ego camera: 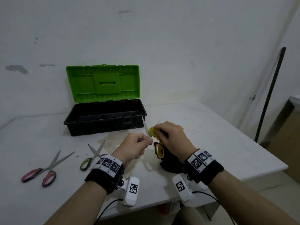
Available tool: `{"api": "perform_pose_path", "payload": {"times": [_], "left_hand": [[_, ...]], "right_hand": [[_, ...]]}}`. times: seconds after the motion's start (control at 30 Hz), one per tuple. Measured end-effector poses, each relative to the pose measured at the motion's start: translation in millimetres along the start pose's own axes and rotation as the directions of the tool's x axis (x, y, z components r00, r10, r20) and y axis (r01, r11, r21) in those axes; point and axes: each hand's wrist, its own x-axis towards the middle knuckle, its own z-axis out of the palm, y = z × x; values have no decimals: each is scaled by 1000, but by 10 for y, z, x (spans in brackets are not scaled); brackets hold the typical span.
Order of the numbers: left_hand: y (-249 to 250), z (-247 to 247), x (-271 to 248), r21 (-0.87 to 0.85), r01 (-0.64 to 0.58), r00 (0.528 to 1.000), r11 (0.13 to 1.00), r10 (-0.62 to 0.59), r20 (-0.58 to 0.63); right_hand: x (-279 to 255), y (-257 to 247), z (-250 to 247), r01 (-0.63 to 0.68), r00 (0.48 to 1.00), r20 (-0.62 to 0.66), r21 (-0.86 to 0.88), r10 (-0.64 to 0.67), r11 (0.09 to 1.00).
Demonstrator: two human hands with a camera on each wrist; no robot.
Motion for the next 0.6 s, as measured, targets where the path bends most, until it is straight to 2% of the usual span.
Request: {"api": "perform_pose_path", "payload": {"times": [0.17, 0.27, 0.43, 0.6], "left_hand": [[-27, -21, -5, 88, -13, 1000, 996, 13, 2], [-22, -26, -16, 128, 34, 999, 991, -35, 5], [9, -94, 27, 102, 112, 994, 989, -109, -33], [12, -108, 50, 97, 97, 995, 991, -93, -41]], "right_hand": [[191, 130, -101, -150, 985, -99, -92, 141, 984], [240, 185, -190, -231, 963, -157, -80, 217, 970], [137, 141, -226, -225, 966, -138, -35, 218, 974], [74, 37, -192, -185, 980, -80, -25, 183, 982]]}}
